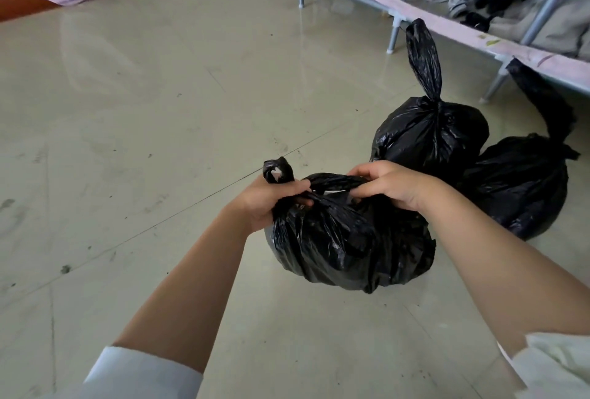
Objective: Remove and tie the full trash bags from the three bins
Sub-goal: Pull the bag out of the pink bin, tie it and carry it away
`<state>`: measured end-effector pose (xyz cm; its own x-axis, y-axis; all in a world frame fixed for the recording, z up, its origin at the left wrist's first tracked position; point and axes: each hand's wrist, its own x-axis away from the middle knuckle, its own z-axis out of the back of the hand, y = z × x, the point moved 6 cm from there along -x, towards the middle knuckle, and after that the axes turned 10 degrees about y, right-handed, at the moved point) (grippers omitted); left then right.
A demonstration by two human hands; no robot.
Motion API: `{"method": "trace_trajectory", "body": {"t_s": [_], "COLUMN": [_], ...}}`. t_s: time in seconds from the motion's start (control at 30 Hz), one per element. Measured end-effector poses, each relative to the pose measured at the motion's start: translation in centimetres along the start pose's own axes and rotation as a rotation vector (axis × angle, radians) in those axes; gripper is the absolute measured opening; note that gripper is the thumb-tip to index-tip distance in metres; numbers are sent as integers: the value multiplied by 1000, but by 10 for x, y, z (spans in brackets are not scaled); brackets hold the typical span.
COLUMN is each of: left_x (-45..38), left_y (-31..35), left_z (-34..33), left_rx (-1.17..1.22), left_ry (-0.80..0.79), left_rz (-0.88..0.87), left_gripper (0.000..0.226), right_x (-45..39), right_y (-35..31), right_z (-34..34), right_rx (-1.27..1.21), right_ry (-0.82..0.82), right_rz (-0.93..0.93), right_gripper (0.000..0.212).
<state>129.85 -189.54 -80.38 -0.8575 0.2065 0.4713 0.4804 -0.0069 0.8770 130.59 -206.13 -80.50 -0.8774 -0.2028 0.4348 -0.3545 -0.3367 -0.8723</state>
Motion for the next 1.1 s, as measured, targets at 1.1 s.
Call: {"method": "trace_trajectory", "body": {"t_s": [1.1], "left_x": [8], "left_y": [25], "left_z": [-13], "left_rx": [545], "left_ry": [125], "left_rz": [-276], "left_gripper": [62], "right_x": [-6], "right_y": [-12], "right_z": [2], "right_rx": [-677], "right_ry": [185], "right_rz": [-57], "right_gripper": [35]}}
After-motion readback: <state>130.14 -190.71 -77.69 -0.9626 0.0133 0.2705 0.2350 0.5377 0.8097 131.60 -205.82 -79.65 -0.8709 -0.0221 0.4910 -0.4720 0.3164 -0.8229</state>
